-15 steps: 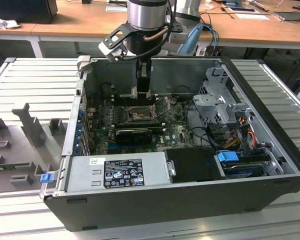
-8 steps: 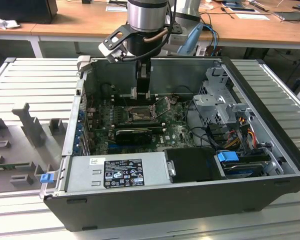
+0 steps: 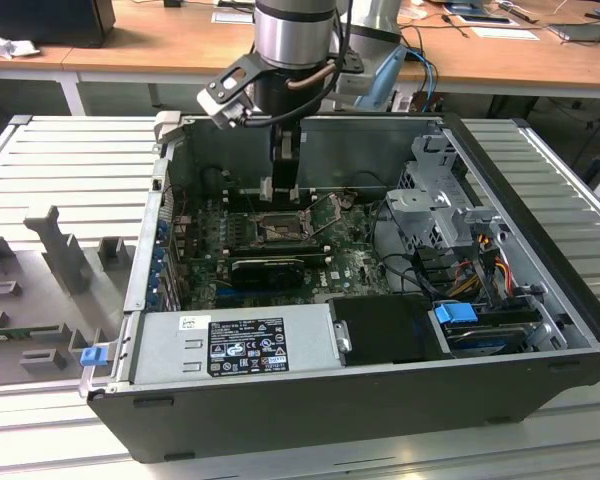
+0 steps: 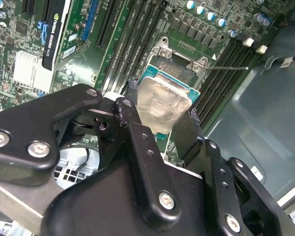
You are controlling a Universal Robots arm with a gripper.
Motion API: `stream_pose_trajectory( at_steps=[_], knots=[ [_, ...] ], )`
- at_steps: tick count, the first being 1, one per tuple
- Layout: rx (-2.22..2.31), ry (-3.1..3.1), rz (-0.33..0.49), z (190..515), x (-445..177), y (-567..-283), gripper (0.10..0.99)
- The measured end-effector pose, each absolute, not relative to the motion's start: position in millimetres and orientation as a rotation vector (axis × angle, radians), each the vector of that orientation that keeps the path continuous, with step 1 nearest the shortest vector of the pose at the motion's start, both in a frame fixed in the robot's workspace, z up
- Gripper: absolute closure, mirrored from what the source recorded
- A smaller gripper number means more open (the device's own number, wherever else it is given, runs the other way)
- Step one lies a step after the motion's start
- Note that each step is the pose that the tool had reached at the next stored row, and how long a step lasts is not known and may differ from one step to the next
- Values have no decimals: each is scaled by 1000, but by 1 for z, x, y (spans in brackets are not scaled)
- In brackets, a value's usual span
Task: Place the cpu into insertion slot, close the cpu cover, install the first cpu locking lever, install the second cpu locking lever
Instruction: 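Place the cpu into insertion slot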
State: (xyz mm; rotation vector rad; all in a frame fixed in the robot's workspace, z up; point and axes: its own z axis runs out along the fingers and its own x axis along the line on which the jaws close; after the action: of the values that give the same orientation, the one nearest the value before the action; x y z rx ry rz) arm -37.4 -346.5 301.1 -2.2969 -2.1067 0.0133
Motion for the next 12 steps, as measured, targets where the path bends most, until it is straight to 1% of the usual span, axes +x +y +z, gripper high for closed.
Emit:
stream_pose_trajectory(
  at_steps=[12],
  knots=[
    [-2295,-2105,38,289,-37,-347,557]
  ],
)
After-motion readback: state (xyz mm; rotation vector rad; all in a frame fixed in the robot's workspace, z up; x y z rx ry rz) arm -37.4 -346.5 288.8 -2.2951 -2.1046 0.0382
